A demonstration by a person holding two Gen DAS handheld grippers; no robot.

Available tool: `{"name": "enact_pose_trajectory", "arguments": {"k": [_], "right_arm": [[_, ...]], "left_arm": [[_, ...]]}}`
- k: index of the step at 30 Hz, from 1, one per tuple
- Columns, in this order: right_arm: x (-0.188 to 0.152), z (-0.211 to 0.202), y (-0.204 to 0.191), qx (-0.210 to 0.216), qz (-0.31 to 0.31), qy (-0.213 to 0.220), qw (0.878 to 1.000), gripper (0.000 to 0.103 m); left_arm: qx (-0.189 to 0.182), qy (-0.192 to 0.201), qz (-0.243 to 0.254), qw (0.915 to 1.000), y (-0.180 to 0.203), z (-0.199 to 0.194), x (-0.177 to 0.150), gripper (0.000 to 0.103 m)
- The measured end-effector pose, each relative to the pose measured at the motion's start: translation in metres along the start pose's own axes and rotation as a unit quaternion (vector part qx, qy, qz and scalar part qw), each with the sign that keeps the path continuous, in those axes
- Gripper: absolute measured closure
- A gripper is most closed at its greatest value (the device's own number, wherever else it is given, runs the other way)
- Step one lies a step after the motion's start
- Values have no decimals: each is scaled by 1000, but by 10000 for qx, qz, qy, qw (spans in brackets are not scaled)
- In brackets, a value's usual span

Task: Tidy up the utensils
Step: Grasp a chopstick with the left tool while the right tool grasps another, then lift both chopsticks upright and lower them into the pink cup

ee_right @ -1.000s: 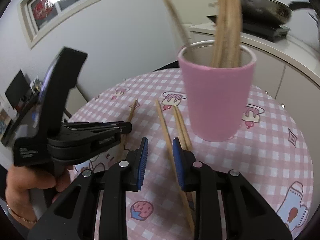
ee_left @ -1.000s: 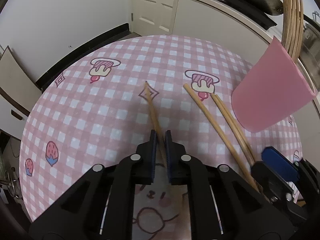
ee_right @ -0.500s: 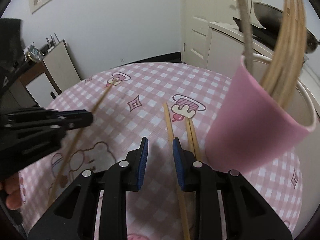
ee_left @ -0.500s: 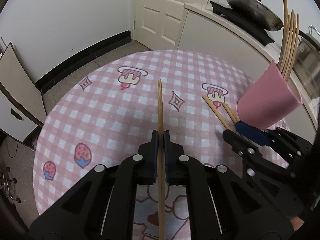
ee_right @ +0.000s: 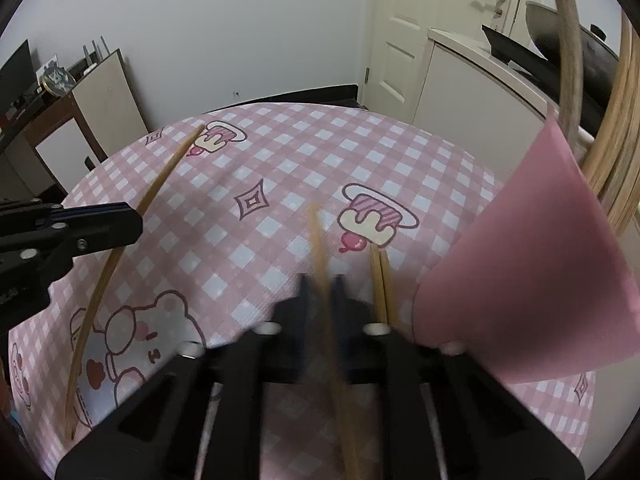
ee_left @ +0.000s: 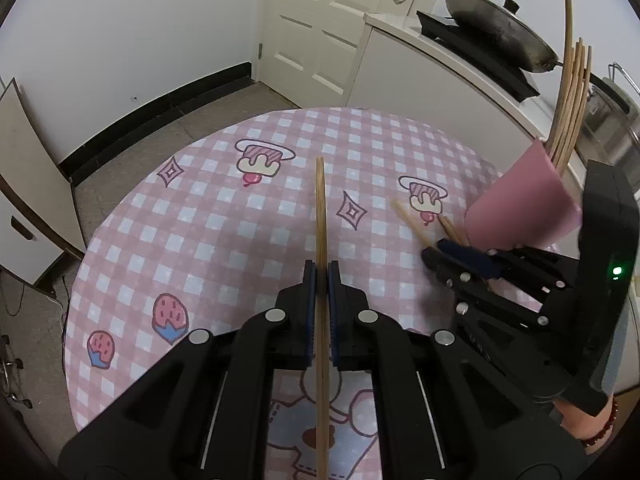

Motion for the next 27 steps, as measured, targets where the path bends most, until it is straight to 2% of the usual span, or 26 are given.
{"name": "enact_pose_trajectory", "arguments": {"k": [8,19,27], "right_arm": [[4,-26,-17,235,65,229,9994,98],[27,-129,-18,561,362,1277,9896,98],[27,-181,-13,822,499,1755,9798,99]], "left_arm": [[-141,189,52,9997,10,-26,3,97],[-475,751,192,9959,40,-98,11,97],[-769,1110,383,9901,74,-147,10,97]]}}
Point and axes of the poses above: each gripper's, at about its wrist camera, not at the fingertips, and z roughly the way its jaws point, y to its right, x to its top, the point moved 8 cm from there along z, roughly the way its jaws point, and after that the axes turned 2 degrees about x, right-handed, at the moved point
